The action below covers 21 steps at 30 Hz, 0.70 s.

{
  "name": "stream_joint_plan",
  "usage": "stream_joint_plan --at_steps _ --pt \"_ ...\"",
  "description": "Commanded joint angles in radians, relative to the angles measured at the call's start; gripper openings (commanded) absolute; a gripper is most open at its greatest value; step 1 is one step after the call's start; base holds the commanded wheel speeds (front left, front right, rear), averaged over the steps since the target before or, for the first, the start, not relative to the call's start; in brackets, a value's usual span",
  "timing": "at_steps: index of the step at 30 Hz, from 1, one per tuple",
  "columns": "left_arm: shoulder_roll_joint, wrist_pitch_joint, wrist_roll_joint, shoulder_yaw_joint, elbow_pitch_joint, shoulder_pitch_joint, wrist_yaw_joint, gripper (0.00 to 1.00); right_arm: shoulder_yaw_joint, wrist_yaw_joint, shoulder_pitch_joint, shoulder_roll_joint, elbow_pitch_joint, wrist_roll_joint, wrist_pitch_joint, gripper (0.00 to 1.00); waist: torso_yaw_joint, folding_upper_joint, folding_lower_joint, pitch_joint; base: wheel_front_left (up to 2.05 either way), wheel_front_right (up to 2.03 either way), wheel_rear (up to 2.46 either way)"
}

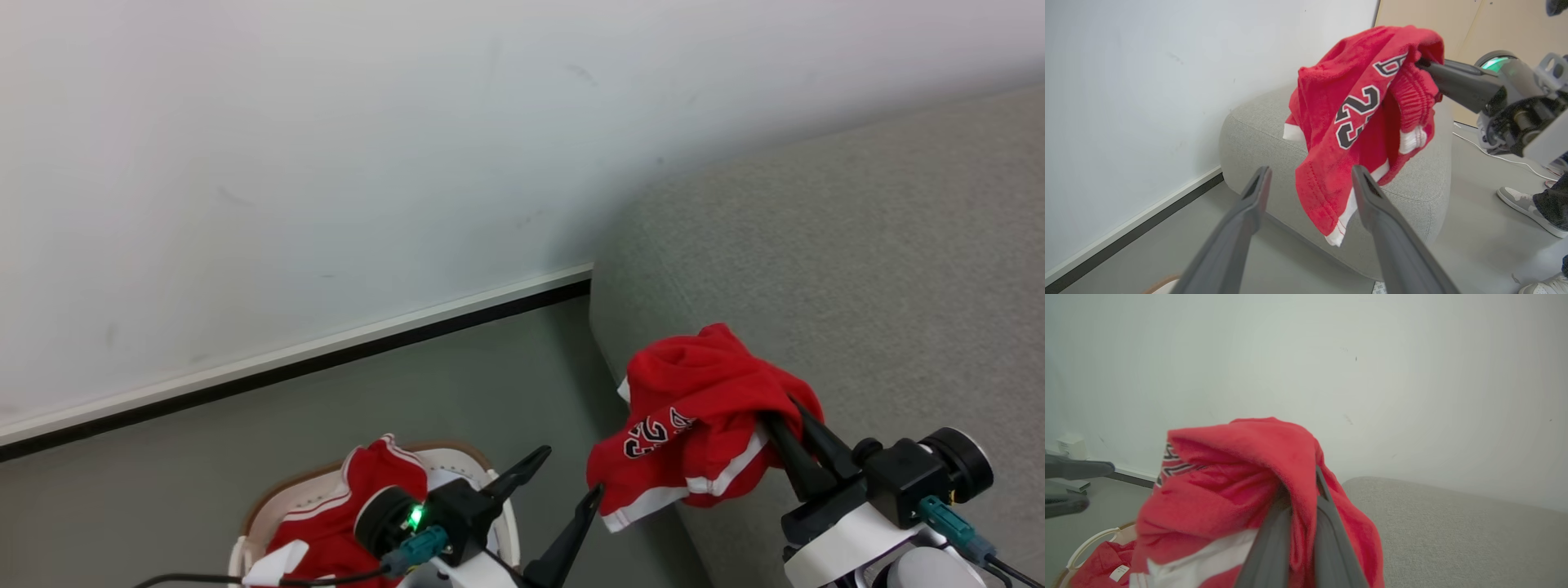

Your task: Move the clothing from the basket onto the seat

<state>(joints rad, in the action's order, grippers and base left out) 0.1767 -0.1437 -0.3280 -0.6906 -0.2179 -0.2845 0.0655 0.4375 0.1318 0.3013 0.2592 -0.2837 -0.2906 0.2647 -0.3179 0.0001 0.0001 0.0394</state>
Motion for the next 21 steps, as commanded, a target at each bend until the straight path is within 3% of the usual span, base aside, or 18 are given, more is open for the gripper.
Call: stream_joint_plan --at_steps 1,12,21 --pt "0.004 -0.008 0.009 0.000 -0.005 -0.011 0.002 1.00 -0.013 -0.002 -0.013 0.004 0.010 0.009 0.000 0.00 -0.030 -0.0001 -0.0001 0.010 0.00 0.00 0.00" --pt "0.000 -0.012 0.013 -0.014 -0.004 -0.040 0.000 1.00 -0.105 -0.002 -0.035 -0.027 0.033 0.041 0.000 0.00 -0.050 -0.0001 -0.0001 0.055 0.00 0.00 0.00" --pt "0.007 0.020 0.062 -0.023 0.045 -0.184 0.011 1.00 -0.377 -0.002 0.093 -0.080 0.066 0.129 0.000 0.00 0.029 -0.0001 -0.0001 0.307 0.00 0.00 0.00"
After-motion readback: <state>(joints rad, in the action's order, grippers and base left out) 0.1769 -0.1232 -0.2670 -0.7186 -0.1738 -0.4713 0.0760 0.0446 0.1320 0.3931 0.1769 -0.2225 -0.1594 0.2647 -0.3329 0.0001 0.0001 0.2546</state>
